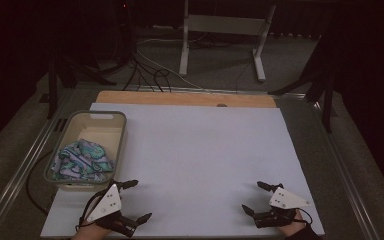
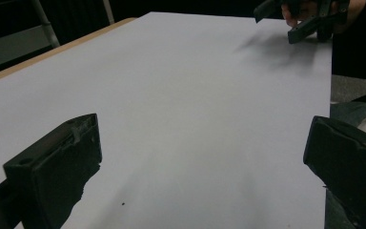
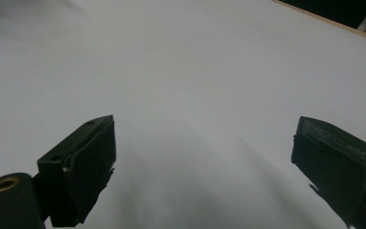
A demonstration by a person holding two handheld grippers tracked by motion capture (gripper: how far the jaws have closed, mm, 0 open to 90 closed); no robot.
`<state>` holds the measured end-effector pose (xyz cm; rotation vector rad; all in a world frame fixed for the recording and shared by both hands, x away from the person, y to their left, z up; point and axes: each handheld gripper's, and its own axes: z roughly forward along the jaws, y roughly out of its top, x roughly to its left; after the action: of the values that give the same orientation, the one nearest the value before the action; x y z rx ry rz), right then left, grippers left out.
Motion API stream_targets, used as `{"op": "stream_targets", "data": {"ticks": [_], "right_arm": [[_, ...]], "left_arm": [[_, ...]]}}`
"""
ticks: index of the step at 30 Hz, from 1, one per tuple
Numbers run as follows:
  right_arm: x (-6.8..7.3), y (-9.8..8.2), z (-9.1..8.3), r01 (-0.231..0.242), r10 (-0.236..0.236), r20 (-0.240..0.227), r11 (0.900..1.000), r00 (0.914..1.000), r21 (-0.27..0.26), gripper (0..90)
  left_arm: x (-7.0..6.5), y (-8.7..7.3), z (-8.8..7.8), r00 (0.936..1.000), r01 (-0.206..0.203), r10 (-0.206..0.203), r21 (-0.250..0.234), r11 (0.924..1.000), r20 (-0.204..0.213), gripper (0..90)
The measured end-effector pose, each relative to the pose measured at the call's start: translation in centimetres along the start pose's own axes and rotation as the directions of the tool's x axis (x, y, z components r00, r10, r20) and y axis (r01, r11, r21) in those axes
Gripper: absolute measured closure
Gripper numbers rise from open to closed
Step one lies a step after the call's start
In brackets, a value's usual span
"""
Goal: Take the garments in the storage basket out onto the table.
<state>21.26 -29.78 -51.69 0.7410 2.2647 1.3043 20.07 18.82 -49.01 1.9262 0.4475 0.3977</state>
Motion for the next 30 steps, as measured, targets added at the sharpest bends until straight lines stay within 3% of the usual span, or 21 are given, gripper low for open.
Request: {"op": "stream_targets", "data": {"ticks": [20, 30], "right_arm": [[0.4, 0.2, -0.1, 0.016, -0.016, 0.004, 1.0, 0.9999, -0.015, 8.2], [0.5, 0.6, -0.5, 0.028, -0.027, 0.016, 0.999, 0.9995, -0.042, 8.2]], "left_arm": [[-0.5, 0.4, 0.6, 0.996, -0.04, 0.036, 0.053, 0.9977, 0.082, 0.0], [-0.8, 2.3, 0.2, 0.9875, -0.072, 0.063, 0.061, 0.9955, 0.144, 0.0]]}}
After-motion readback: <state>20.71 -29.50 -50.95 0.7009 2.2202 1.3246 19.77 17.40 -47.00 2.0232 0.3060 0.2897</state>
